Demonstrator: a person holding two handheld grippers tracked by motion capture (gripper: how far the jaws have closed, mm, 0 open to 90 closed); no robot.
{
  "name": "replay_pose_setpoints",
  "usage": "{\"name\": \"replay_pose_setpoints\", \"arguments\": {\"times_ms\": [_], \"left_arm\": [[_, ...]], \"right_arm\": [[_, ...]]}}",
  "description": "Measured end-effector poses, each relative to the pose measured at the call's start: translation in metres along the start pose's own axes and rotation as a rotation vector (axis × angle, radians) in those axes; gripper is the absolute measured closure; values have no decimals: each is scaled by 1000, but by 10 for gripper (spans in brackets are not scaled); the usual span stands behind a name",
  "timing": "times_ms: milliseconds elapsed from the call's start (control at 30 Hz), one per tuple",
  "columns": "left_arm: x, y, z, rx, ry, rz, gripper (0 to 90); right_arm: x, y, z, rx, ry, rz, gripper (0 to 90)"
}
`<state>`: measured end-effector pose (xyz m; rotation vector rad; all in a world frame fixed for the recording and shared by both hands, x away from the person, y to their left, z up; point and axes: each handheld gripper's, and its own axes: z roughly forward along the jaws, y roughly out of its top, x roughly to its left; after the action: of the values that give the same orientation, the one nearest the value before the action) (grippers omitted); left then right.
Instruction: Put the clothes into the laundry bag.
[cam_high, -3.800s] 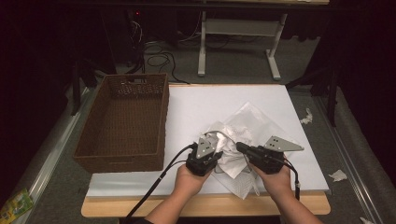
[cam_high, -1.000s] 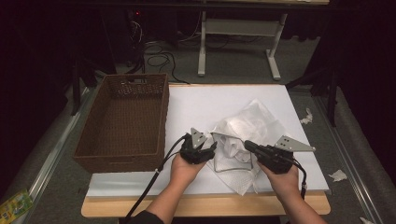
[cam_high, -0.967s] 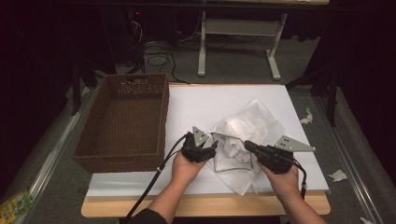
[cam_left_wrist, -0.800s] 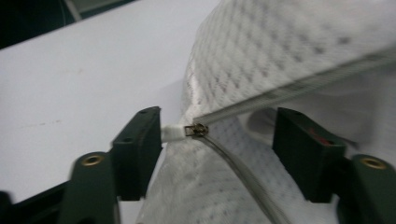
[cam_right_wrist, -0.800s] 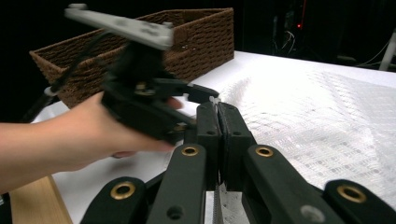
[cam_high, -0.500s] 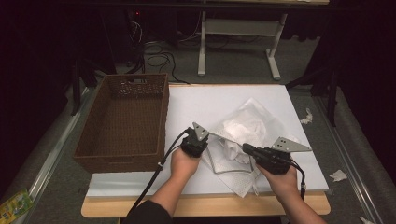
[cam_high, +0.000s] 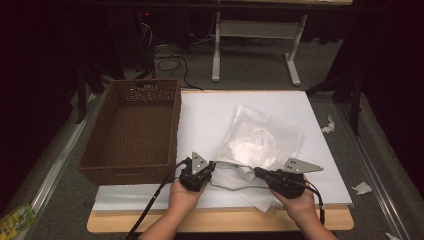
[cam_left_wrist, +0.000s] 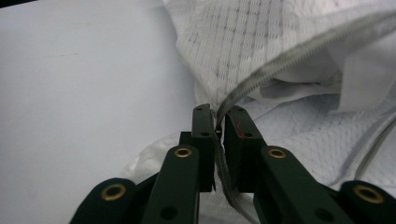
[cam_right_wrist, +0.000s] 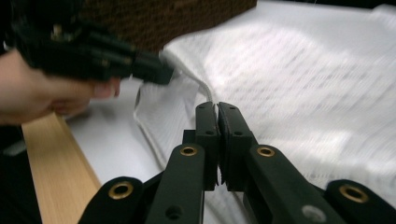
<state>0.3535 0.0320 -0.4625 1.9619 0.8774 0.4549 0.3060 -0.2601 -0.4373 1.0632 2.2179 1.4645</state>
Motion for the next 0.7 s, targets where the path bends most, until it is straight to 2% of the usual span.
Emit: {"name": "replay_pose_setpoints", "arguments": {"times_ms": [67, 133, 267, 400, 433, 467, 500, 567, 600, 700], "left_arm": [[0, 0, 3, 0, -9, -11, 807], [1, 1, 5, -4, 0, -13, 810], [2, 3, 7, -12, 6, -18, 821], [3, 4, 4, -28, 8, -25, 822], [3, 4, 4, -28, 8, -25, 822], [3, 5, 3, -29, 10, -23, 822], [4, 4, 2, -34, 10, -29, 823], [5, 4, 2, -37, 6, -38, 824], [6, 3, 2, -34, 3, -43, 824], [7, 3, 1, -42, -13, -79, 825]], "right_arm": [[2, -7, 5, 42, 5, -12, 852], [4, -10, 4, 54, 6, -5, 824], [0, -7, -12, -8, -30, 6, 757], [-16, -4, -34, -74, -122, 63, 668], [-16, -4, -34, -74, -122, 63, 668], [-25, -6, -39, -81, -203, 101, 568], [-30, -8, -39, -78, -236, 127, 505], [-40, -13, -34, -48, -266, 185, 356], [-44, -15, -29, -19, -268, 199, 299], [-51, -24, -9, 100, -279, 219, 217]]}}
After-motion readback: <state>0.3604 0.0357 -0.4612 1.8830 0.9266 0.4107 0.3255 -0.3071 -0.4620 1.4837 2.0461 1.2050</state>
